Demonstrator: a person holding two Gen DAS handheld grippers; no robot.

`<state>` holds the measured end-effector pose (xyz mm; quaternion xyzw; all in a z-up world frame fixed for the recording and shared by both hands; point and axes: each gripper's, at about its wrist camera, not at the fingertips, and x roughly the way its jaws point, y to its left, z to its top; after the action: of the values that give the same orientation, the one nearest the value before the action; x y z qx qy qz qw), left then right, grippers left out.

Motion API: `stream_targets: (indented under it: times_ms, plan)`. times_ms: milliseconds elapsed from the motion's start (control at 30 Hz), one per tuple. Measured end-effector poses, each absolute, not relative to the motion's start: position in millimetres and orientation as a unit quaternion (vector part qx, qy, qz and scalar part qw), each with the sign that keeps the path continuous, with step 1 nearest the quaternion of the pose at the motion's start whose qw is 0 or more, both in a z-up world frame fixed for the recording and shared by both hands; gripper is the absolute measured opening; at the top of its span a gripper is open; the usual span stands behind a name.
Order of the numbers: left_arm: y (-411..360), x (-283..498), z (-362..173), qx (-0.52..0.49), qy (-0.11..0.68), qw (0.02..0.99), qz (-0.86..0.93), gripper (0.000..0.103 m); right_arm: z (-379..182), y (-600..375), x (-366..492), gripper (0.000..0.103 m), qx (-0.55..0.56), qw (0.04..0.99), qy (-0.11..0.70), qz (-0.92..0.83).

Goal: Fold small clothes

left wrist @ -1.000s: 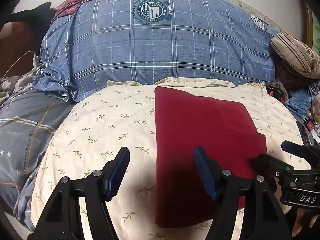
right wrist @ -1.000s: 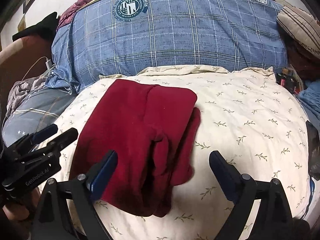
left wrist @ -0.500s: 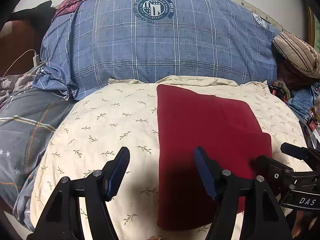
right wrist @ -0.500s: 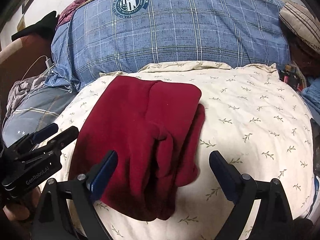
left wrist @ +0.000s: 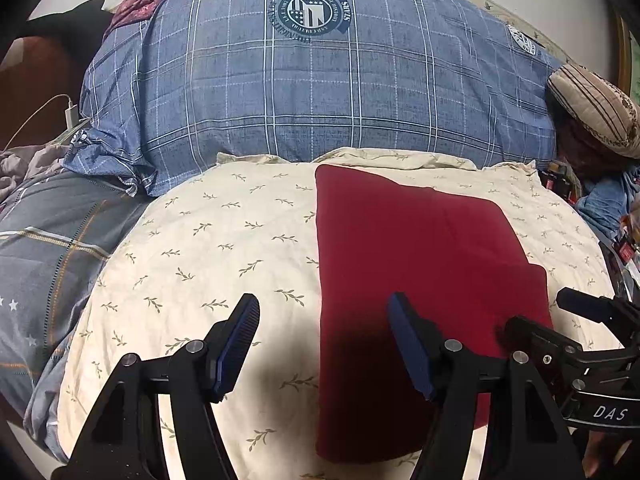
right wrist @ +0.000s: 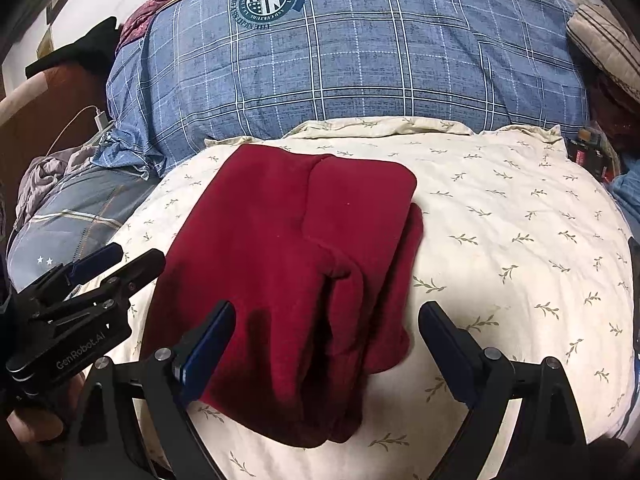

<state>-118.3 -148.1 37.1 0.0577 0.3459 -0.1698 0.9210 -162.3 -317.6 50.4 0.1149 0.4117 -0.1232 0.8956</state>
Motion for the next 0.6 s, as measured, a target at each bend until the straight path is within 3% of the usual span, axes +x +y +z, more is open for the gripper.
stream_targets:
  times_ms: [600]
  plan:
    - [-152.7, -115.1, 32.9, 0.061, 0.351, 0.919, -0.169, 0.066, 44.4, -318.7, -159.9, 0.094, 0.124, 0.891, 0.422, -0.115]
